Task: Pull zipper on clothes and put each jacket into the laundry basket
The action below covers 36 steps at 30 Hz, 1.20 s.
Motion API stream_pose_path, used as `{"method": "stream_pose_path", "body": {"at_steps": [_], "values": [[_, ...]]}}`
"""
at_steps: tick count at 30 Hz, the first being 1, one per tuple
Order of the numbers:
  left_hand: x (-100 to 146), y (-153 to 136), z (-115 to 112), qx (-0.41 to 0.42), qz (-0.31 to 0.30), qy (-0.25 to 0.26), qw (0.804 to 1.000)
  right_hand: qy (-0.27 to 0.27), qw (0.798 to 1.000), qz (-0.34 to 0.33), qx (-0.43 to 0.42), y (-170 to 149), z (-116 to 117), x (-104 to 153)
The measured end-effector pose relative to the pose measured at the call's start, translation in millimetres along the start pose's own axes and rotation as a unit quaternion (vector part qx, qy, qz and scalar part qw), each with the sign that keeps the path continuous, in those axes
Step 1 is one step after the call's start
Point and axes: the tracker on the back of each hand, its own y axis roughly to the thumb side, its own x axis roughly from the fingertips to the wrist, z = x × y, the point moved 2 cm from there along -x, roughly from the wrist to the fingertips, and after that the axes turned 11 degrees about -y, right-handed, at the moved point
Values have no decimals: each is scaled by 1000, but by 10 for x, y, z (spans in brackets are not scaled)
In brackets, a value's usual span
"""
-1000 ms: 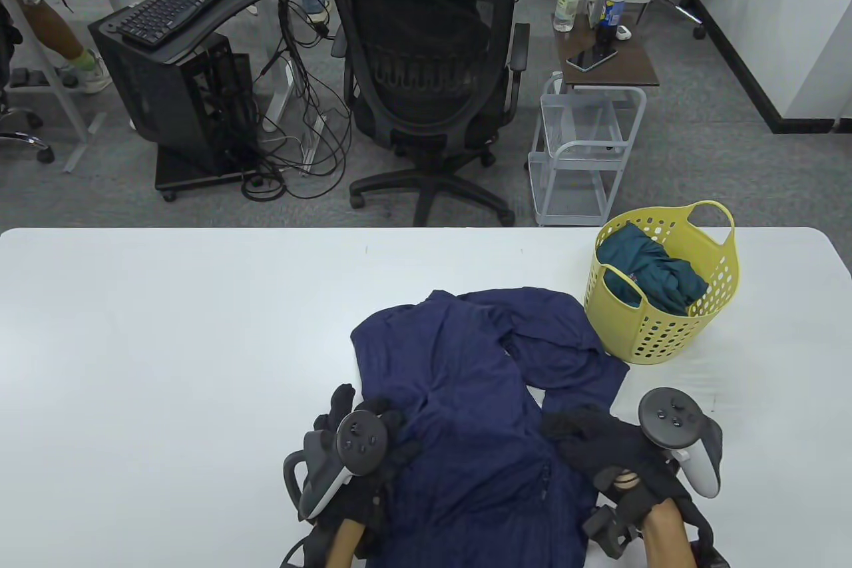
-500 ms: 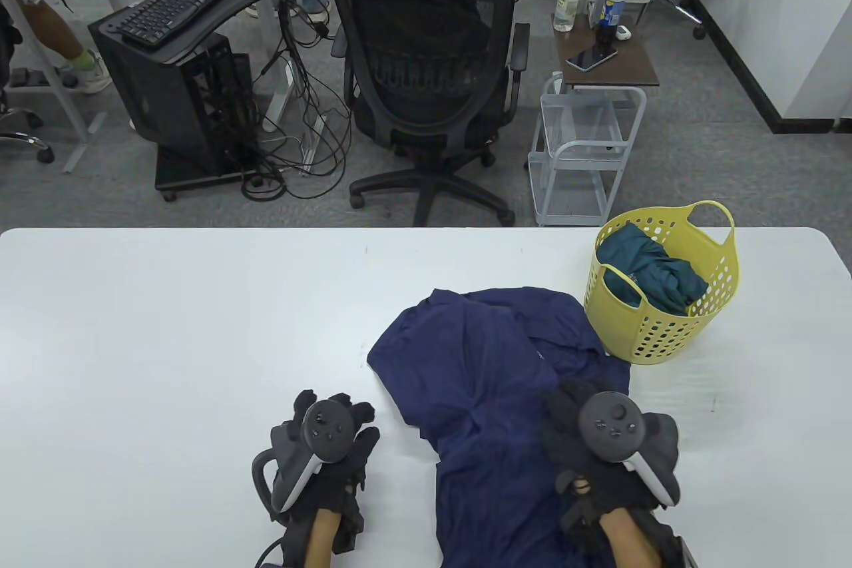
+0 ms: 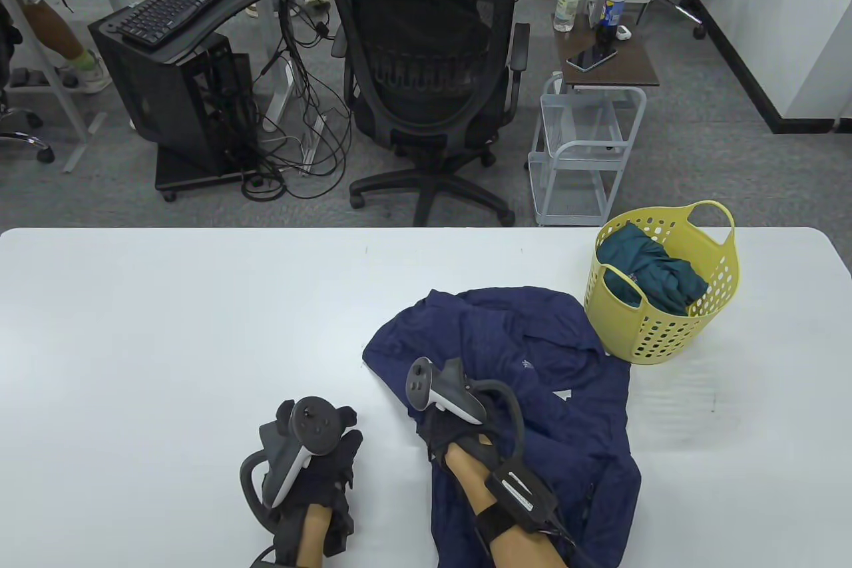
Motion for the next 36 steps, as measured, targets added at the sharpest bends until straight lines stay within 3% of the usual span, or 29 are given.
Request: {"method": "stream_pose_path", "body": {"at_steps": [1, 2, 5, 7, 9, 11, 13, 14, 15, 17, 20, 22, 24, 26, 28, 30, 33, 36], "values": [[-9, 6, -11, 0, 0, -3, 1000, -48, 999, 3, 12, -1, -36, 3], [-13, 11, -20, -1, 1, -4, 1000, -63, 998, 4, 13, -2, -43, -2], [-28, 46, -67, -8, -1, -13, 1000, -70, 997, 12, -15, -60, -112, 2], [-34, 80, -101, -16, -4, -18, 1000, -76, 993, 14, -91, -159, -198, 33], [-42, 122, -136, -17, -13, -28, 999, -74, 976, 10, -204, -289, -302, 92], [-44, 160, -161, -6, -25, -33, 999, -79, 944, 12, -320, -446, -416, 183], [-32, 233, -194, 28, -59, -40, 997, -90, 893, 1, -442, -631, -523, 314], [-24, 263, -201, 44, -76, -40, 995, -90, 882, -2, -463, -665, -536, 342], [-5, 310, -210, 76, -101, -44, 991, -90, 851, -12, -517, -762, -553, 424], [29, 382, -233, 133, -133, -46, 981, -81, 817, -42, -570, -836, -532, 505], [20, 505, -322, 199, -185, -81, 959, -23, 763, -111, -636, -837, -392, 616], [-5, 571, -402, 216, -214, -120, 945, 20, 739, -146, -658, -770, -273, 676], [-29, 577, -457, 232, -207, -129, 942, 54, 744, -173, -644, -704, -181, 714], [-55, 532, -463, 250, -195, -109, 942, 48, 781, -185, -595, -685, -154, 729], [-82, 507, -479, 291, -203, -117, 928, 17, 829, -199, -522, -663, -131, 732], [-105, 471, -501, 319, -210, -135, 914, -7, 854, -171, -491, -678, -135, 723], [-150, 388, -519, 355, -212, -144, 899, -81, 875, -118, -463, -724, -173, 709], [-197, 321, -536, 427, -228, -178, 857, -113, 907, -96, -394, -718, -180, 714]]}}
